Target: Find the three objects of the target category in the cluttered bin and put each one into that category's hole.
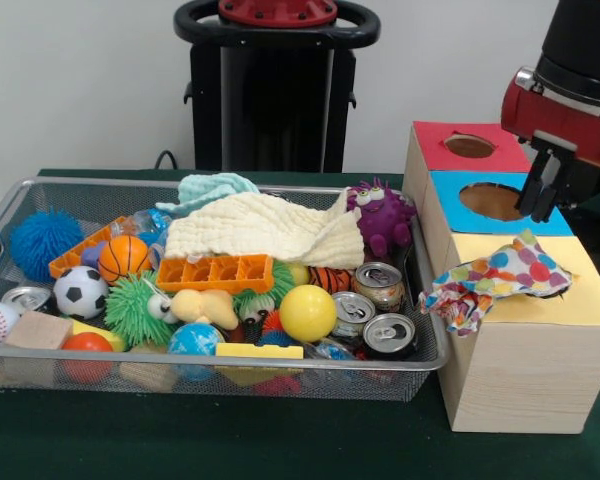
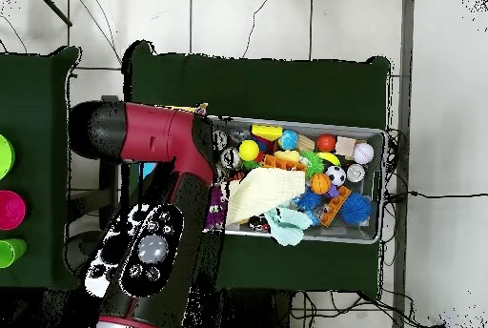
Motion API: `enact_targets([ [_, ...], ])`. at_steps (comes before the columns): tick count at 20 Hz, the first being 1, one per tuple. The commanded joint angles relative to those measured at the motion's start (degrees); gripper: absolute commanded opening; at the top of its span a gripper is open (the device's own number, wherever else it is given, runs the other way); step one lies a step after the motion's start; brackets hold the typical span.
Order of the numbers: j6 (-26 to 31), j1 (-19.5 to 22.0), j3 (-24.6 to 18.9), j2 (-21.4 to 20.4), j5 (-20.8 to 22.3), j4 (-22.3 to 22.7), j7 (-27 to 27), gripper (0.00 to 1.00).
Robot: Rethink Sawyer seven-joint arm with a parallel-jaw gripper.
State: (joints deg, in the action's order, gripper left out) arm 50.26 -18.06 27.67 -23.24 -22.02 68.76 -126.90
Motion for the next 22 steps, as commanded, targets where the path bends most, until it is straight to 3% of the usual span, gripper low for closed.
enact_targets([
  [1, 2.8, 1.5, -4.7, 2.0, -1.7, 0.2, -13.3, 0.0],
  [6, -0.7, 1.7, -5.5, 3.0, -2.4, 0.9, -13.4, 0.0],
  [22, -5.0, 2.7, -4.1, 7.0, -2.7, -3.9, -14.8, 0.0],
])
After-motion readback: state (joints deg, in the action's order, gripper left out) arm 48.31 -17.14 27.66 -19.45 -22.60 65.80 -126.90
